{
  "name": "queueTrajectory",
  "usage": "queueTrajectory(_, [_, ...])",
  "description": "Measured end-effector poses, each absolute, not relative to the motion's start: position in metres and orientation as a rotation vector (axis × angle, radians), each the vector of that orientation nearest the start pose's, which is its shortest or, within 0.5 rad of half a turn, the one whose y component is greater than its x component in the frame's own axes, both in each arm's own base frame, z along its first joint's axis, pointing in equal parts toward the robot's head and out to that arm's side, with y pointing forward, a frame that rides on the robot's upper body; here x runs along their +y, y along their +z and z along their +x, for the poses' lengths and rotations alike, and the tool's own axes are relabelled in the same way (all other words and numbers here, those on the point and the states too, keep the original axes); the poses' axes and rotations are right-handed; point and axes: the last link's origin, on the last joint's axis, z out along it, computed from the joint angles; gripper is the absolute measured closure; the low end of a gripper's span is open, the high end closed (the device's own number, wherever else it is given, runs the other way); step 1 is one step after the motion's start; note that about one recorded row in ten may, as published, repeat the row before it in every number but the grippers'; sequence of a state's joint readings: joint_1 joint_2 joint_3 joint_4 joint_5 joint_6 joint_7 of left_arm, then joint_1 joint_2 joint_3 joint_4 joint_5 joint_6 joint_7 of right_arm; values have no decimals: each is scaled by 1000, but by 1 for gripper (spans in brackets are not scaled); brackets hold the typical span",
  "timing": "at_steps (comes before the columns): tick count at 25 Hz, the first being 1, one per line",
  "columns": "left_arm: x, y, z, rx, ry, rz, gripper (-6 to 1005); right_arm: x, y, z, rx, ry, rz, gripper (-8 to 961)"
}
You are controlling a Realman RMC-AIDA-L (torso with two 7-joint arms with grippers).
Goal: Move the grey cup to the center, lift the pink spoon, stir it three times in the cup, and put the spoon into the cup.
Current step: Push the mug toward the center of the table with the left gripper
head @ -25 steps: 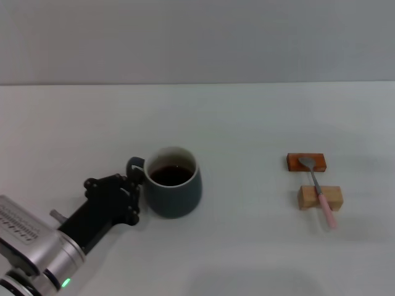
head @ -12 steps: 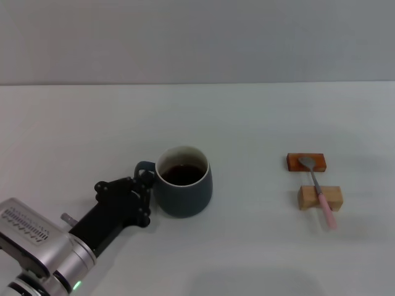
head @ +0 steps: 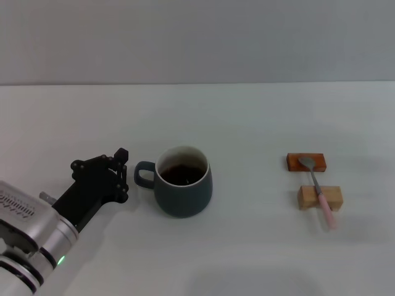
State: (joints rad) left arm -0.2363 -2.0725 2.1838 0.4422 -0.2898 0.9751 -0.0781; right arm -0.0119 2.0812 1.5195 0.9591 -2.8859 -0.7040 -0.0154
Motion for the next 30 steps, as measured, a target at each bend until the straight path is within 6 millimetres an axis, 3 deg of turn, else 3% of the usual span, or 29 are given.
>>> queueTrajectory(11, [290, -91, -286, -392, -626, -2061, 995, 310, 66, 325, 504, 575, -1378, 216])
queueTrajectory(30, [281, -105, -277, -426, -634, -2117, 993, 315, 67, 318, 488, 596, -1383, 216])
